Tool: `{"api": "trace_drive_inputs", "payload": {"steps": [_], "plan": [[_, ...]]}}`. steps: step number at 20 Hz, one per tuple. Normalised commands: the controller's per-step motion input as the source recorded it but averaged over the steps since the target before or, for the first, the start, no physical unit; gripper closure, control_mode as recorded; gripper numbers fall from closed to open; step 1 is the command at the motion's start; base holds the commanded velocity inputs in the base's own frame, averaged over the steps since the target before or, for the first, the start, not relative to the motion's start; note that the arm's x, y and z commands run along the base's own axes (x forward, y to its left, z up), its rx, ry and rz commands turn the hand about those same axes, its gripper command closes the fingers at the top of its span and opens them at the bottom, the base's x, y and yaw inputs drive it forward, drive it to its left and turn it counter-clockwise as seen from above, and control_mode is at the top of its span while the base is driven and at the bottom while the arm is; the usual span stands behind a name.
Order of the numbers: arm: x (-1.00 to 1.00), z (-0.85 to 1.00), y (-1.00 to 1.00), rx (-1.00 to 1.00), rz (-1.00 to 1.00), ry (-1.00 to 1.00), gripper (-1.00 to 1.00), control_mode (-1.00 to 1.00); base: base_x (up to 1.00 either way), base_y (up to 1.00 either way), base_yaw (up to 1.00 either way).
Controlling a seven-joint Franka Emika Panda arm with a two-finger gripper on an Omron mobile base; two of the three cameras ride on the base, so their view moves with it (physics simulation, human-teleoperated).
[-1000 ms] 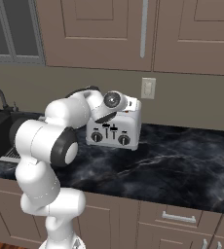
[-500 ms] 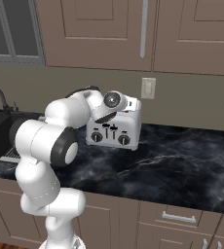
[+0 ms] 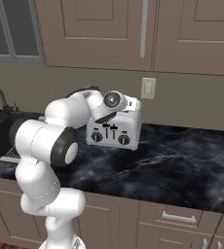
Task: Start the toaster. Once the lever pops up, take the bread to the plate on the dining counter.
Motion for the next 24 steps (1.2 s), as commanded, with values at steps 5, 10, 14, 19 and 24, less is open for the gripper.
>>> {"api": "trace_drive_inputs", "payload": {"steps": [5, 10, 14, 19, 24], "plan": [[0.00, 0.00, 0.00, 0.00, 0.00, 0.00, -1.00, -1.00, 0.00, 0.00, 0.00], [0.00, 0.00, 0.00, 0.00, 0.00, 0.00, -1.00, -1.00, 0.00, 0.00, 0.00], [0.00, 0.00, 0.00, 0.00, 0.00, 0.00, -1.00, -1.00, 0.00, 0.00, 0.00], [0.00, 0.00, 0.00, 0.00, 0.00, 0.00, -1.00, -1.00, 0.00, 0.00, 0.00], [0.00, 0.00, 0.00, 0.00, 0.00, 0.00, -1.00, -1.00, 0.00, 0.00, 0.00]]}}
